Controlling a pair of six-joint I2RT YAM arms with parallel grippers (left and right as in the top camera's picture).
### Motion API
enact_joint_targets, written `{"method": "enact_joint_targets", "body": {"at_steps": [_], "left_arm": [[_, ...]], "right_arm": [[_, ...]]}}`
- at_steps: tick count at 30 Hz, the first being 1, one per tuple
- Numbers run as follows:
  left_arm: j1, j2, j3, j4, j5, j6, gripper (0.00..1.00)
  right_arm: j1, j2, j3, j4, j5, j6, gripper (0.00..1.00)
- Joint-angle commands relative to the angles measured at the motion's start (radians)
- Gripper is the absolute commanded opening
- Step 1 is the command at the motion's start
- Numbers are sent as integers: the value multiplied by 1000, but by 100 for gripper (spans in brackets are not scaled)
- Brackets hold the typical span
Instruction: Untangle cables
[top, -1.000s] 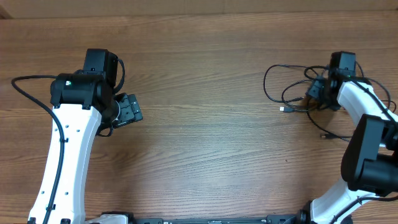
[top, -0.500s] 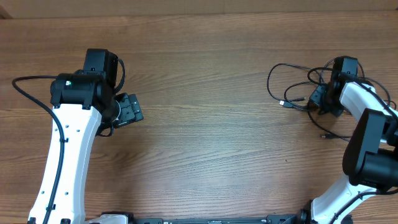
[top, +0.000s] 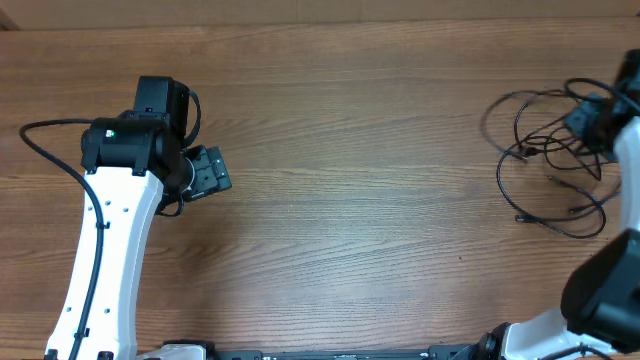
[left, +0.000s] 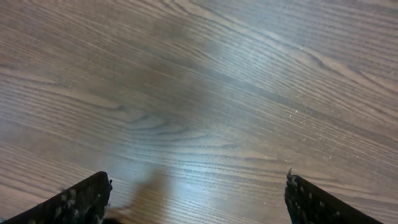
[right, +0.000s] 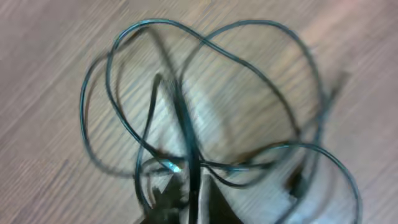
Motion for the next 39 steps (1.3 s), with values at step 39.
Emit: {"method": "enact_joint_targets", "body": {"at_steps": [39], "left_arm": [[2,-275,-180,-83,52,146,100]], "right_arm": [[323,-735,-106,-386,-240,-247,100]]}}
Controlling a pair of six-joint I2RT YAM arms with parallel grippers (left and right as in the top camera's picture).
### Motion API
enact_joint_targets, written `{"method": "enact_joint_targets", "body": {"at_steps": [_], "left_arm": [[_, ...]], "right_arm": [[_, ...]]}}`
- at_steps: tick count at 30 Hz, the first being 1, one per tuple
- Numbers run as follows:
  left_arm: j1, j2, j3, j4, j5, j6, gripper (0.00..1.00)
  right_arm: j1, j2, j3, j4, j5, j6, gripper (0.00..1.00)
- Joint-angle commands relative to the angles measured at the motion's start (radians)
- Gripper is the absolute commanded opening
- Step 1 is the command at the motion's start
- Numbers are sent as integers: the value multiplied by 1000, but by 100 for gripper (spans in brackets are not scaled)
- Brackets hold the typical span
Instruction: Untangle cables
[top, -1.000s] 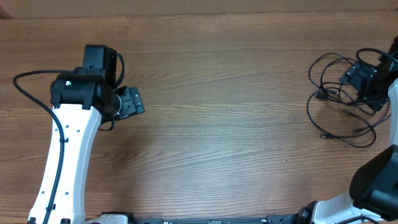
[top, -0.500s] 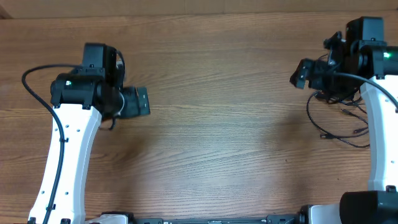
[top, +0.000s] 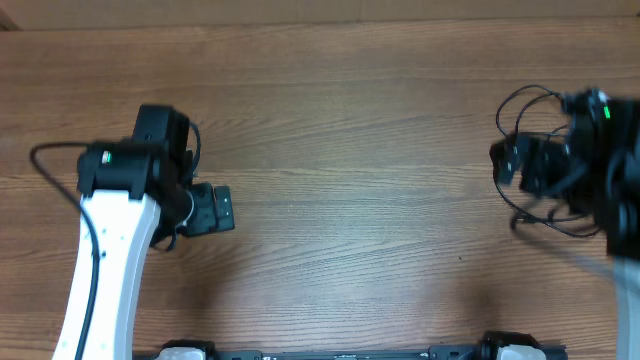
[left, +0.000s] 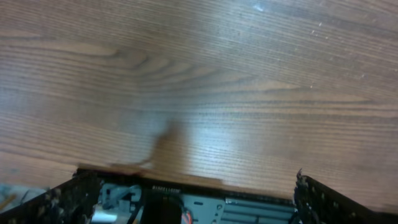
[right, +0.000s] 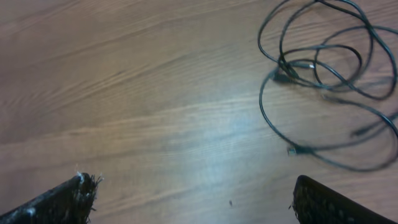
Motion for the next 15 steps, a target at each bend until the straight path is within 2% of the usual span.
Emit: {"method": "enact_joint_targets", "body": {"at_steps": [1,6,9,15], "left_arm": [[2,-223,-113,96,-14,-15,100],[2,-539,-259,263,-14,-10,100],[2,-703,-312,330,-13,-46,100],[2,-872,-319,324,-13,-53,100]], "right_arm": [[-1,-180,-153,60,9,6,100],[-1,-388,-304,106,9,7,100],[-1,-459,-336,107,10,6,100],[-1,-482,-336,56,9,7,100]]}}
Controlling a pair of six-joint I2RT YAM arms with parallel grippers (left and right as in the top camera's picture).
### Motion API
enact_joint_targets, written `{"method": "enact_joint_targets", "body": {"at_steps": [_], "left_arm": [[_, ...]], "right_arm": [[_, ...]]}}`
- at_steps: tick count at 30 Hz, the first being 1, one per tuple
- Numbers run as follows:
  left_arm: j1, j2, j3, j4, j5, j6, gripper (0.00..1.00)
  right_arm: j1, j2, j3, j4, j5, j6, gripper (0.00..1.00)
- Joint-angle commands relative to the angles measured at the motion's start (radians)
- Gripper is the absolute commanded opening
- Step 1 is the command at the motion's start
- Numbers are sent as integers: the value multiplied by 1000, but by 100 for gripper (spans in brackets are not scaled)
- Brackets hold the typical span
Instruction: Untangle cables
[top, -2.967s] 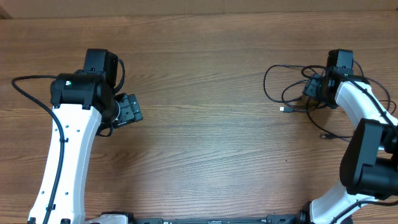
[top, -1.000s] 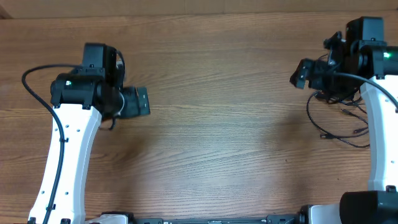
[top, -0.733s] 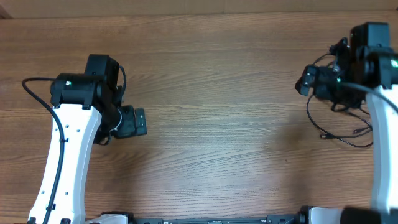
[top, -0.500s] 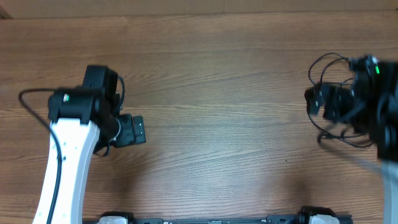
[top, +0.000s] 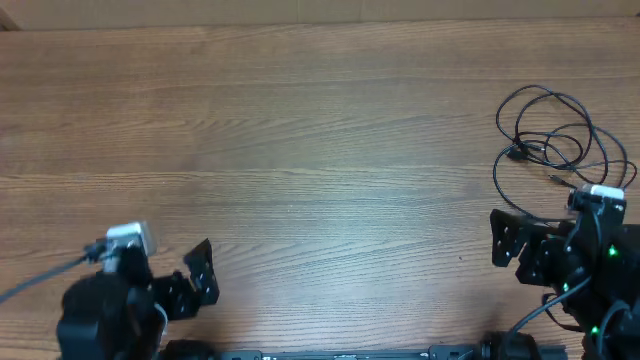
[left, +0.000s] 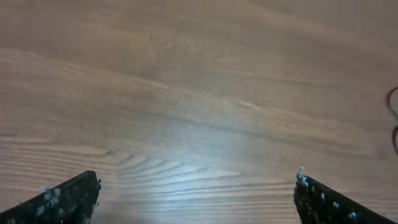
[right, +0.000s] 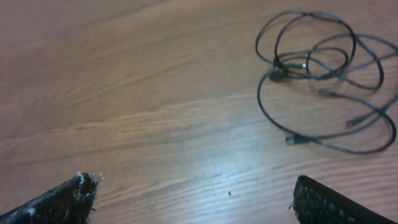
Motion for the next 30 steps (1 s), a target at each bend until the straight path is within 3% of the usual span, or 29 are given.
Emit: {"method": "enact_joint_targets", "body": {"at_steps": [1,14,23,30], "left_arm": [[2,-66,-20,-9,-13,-21,100],[2,-70,-21,-137,-13,-21,100],[2,-70,-21,-137,-13,-21,99],[2,-70,-21,-137,-13,-21,100]], "right_arm": [[-1,2,-7,-24,9,3,100],[-1,2,-7,-31,9,3,100],[-1,2,-7,-24,15,3,100],[9,-34,-48,209,17,-19,100]]}}
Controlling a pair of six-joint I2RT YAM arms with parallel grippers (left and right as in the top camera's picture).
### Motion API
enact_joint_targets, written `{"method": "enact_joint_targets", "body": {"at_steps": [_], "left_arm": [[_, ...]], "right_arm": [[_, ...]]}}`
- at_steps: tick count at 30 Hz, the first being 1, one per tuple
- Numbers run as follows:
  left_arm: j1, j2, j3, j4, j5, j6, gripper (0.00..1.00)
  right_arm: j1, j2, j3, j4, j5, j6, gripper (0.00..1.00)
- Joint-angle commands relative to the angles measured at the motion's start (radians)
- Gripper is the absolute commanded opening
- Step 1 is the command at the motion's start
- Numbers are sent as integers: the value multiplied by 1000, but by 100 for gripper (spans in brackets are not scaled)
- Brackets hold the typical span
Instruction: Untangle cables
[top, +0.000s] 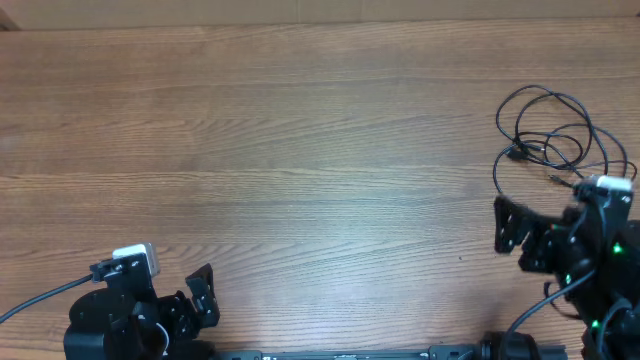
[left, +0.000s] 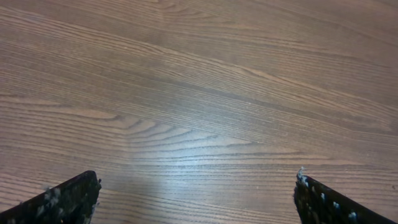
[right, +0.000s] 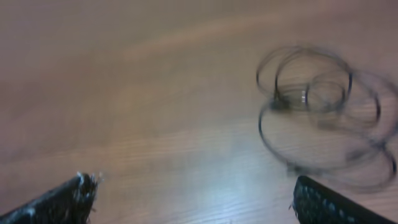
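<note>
A tangle of thin black cables (top: 552, 128) lies in loops on the wooden table (top: 330, 150) at the far right. It also shows blurred at the upper right of the right wrist view as the cables (right: 323, 115). My right gripper (top: 516, 232) sits near the front right edge, just short of the loops, open and empty (right: 196, 199). At the front left corner, far from the cables, my left gripper (top: 203, 297) is open, and the left wrist view shows only bare wood between its fingertips (left: 196, 199).
Brown wood grain table with nothing else on it. The arm bases and a dark rail (top: 340, 354) lie along the near edge. A cable from the left arm (top: 40, 297) trails off the left edge.
My left arm has drawn slightly further back toward the near edge. The right gripper has shifted a little away from the edge, and its view is now blurred. The cable tangle lies unchanged.
At first my right gripper was right at the tangle, strands rising from its fingers, and the left arm reached out at mid left. Then the right gripper stood open, off the cables. Later both arms were back at the near edge, the tangle slightly more bunched at far right.
</note>
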Motion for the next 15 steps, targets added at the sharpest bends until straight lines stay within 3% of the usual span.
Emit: {"method": "enact_joint_targets", "body": {"at_steps": [1,15], "left_arm": [[2,-9,-8,3,-13,-14,99],[2,-9,-8,3,-13,-14,100]], "right_arm": [[13,-45,-51,126,13,-23,100],[111,-442,-633,820,12,-21,100]]}}
